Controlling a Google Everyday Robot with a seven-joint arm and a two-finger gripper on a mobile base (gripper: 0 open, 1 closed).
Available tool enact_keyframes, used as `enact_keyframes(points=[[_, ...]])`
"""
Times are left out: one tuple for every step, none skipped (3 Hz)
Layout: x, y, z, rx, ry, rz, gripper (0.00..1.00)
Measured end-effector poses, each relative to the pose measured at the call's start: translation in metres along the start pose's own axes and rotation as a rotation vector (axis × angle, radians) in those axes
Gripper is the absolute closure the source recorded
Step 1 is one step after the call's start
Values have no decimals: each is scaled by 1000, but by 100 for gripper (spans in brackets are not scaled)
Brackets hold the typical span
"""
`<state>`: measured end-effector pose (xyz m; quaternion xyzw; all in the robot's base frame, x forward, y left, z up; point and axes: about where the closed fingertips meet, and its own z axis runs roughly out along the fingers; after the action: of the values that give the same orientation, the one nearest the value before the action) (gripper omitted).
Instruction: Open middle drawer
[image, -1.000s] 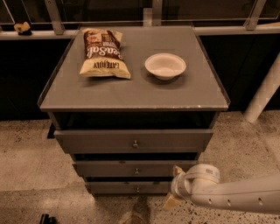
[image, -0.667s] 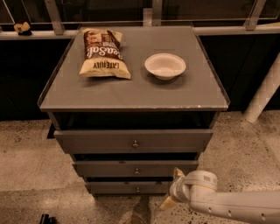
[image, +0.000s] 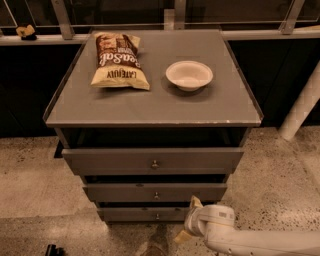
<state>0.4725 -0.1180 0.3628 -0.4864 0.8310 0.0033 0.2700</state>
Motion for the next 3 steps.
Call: enact_keyframes(points=[[0, -1, -1, 2, 0, -1, 0], [-6, -10, -23, 45, -21, -20, 0], [-17, -24, -51, 105, -28, -50, 0]])
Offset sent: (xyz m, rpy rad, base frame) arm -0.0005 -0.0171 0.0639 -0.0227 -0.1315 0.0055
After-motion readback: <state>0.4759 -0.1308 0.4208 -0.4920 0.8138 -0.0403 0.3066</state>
